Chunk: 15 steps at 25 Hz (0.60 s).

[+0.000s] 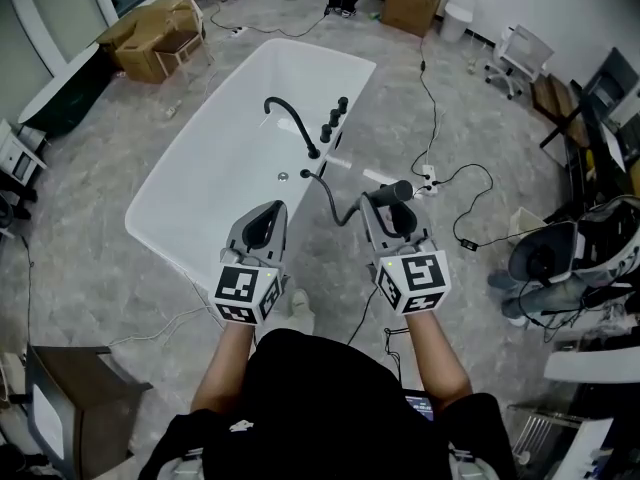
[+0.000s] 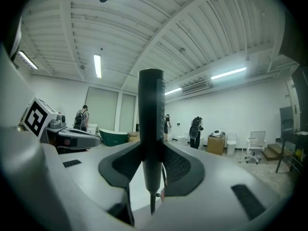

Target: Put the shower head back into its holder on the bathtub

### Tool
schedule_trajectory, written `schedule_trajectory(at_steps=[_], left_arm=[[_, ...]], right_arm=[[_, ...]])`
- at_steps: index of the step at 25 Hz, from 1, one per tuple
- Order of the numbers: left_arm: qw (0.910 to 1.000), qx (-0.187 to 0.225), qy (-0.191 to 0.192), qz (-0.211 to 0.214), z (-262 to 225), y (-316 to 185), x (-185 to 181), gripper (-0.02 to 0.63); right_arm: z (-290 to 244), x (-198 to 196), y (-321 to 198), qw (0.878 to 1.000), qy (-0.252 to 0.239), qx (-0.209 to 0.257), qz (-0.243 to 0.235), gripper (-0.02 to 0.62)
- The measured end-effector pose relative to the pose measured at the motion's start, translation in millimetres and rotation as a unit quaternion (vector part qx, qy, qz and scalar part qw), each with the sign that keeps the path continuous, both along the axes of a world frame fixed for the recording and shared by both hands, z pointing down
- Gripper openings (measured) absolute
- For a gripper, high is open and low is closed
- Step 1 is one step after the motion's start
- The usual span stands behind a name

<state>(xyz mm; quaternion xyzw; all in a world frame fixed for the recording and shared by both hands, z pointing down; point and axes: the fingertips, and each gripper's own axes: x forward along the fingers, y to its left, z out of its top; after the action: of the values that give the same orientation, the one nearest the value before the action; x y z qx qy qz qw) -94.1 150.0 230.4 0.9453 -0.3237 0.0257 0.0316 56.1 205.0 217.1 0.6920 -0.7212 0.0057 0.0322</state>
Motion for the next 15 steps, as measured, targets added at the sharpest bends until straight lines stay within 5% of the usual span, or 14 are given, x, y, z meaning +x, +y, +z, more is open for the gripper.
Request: schedule_trajectory(at_steps=[15], left_arm=[[0.9999,-0.010,-0.007,0.010,-1,-152,31,0.012]], right_arm=[[0,25,-154,1.000,-0.011,-0.010,0.002,0.145]])
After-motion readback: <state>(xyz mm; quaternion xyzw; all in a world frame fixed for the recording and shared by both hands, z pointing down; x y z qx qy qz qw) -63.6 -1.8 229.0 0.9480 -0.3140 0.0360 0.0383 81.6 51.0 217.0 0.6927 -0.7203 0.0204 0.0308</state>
